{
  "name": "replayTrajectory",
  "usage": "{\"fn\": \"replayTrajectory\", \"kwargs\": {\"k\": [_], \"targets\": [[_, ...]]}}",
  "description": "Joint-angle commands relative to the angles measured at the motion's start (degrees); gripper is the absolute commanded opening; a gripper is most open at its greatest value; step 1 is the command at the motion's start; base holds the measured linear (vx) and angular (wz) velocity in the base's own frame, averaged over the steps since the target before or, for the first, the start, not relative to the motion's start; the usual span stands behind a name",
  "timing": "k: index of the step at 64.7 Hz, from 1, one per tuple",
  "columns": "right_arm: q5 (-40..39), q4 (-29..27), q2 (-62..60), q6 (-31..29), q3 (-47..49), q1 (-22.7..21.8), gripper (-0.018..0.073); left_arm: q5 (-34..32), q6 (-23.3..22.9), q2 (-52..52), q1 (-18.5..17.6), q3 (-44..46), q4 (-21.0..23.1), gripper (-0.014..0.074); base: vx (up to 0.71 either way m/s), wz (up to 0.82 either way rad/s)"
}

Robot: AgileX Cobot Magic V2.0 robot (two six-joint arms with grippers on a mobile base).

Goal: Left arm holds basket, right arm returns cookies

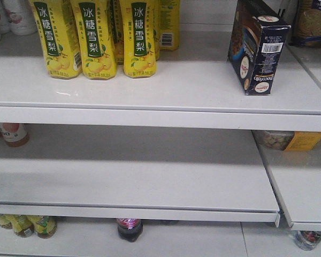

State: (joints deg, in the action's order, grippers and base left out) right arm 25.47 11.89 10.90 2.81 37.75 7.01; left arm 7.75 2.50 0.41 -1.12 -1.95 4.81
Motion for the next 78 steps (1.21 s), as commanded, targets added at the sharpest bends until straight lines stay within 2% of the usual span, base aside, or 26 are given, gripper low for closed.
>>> {"fn": "replayTrajectory", "kwargs": {"k": [1, 8, 16, 30, 45, 54, 57, 78], "targets": [[-6.98, -2.7, 0.82, -1.27, -1.16, -5.22, -0.0006, -6.34, 1.12, 1.04, 0.04, 1.7, -0.74, -0.0003, 0.0, 0.0], [-12.15, -5.94, 0.82, -1.27, -5.83, -9.75, -0.0006, -6.34, 1.12, 1.04, 0.04, 1.7, -0.74, -0.0003, 0.0, 0.0], [-16.93, -6.87, 0.82, -1.27, -11.65, -12.2, -0.0006, -6.34, 1.12, 1.04, 0.04, 1.7, -0.74, -0.0003, 0.0, 0.0], [-25.47, -6.93, -3.26, -0.8, -22.61, -12.2, -0.0006, -6.34, 1.12, 1.04, 0.04, 1.7, -0.74, -0.0003, 0.0, 0.0], [-33.97, -9.93, -12.18, 0.64, -34.56, -12.2, -0.0006, -6.34, 1.12, 1.04, 0.04, 1.7, -0.74, -0.0003, 0.0, 0.0], [-38.95, -10.24, -12.25, 0.87, -40.73, -12.2, -0.0006, -6.34, 1.12, 1.04, 0.04, 1.7, -0.74, -0.0003, 0.0, 0.0], [-34.91, -10.31, -12.25, 0.83, -40.42, -12.15, -0.0006, -6.34, 1.12, 1.04, 0.04, 1.7, -0.74, -0.0003, 0.0, 0.0], [-22.34, -9.76, -12.25, 0.87, -40.42, -12.15, -0.0006, -6.34, 1.12, 1.04, 0.04, 1.7, -0.74, -0.0003, 0.0, 0.0]]}}
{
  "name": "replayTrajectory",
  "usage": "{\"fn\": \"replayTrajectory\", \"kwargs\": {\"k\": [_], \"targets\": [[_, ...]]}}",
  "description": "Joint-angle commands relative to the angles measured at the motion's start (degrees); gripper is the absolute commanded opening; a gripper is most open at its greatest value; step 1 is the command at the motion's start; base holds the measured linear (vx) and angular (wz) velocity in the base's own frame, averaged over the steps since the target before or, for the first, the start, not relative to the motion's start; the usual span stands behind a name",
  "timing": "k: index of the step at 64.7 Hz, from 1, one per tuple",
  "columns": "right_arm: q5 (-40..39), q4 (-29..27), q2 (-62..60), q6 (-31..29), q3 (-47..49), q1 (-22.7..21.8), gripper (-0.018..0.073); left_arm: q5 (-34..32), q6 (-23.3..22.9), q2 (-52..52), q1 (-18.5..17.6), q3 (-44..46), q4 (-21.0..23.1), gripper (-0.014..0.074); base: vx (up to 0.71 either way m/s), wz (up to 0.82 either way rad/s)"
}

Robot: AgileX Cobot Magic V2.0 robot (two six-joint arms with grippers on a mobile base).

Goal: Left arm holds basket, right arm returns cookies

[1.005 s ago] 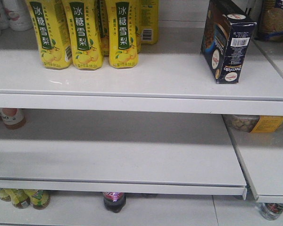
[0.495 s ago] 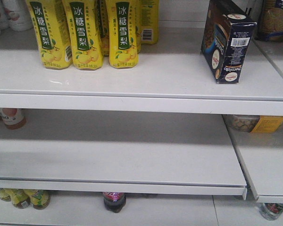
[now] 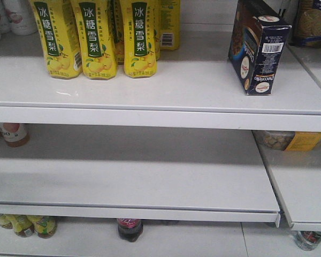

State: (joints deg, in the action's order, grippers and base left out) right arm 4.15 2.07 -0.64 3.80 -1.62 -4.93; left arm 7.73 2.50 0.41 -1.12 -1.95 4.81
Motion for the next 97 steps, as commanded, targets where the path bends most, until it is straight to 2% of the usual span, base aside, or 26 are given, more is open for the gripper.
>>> {"fn": "replayTrajectory", "kwargs": {"k": [1, 97], "targets": [[-0.95, 0.12, -0.71, -0.12, -1.05, -0.21, -0.0006, -6.32, 1.12, 1.04, 0.04, 1.7, -0.74, -0.0003, 0.0, 0.0], [-1.87, -0.52, -0.71, -0.12, -1.05, -0.21, -0.0006, -6.32, 1.12, 1.04, 0.04, 1.7, -0.74, -0.0003, 0.0, 0.0]]}}
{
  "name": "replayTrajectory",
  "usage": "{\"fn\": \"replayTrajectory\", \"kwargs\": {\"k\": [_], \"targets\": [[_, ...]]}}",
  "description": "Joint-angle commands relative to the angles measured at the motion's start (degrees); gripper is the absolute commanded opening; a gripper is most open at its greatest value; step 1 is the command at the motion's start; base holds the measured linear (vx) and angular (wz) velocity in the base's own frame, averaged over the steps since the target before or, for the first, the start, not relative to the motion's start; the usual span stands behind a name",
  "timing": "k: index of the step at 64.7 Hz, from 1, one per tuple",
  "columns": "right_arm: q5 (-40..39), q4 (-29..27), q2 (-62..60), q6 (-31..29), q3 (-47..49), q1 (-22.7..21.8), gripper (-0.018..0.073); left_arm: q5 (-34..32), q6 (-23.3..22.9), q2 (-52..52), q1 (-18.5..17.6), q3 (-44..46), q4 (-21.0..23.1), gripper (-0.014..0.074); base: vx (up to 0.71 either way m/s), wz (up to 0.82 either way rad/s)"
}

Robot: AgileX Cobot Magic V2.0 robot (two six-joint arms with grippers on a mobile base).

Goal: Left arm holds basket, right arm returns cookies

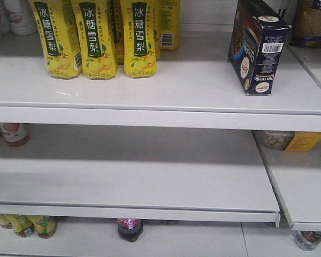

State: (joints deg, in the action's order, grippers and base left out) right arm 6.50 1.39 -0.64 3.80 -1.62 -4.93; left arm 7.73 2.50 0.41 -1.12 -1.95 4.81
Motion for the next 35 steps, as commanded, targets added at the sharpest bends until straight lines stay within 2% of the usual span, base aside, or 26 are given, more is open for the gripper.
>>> {"fn": "replayTrajectory", "kwargs": {"k": [1, 35], "targets": [[-4.21, 0.16, -0.71, -0.12, -1.05, -0.21, -0.0006, -6.32, 1.12, 1.04, 0.04, 1.7, -0.74, -0.0003, 0.0, 0.0], [-4.22, 0.16, -0.71, -0.18, -1.05, -0.21, -0.0006, -6.32, 1.12, 1.04, 0.04, 1.7, -0.74, -0.0003, 0.0, 0.0]]}}
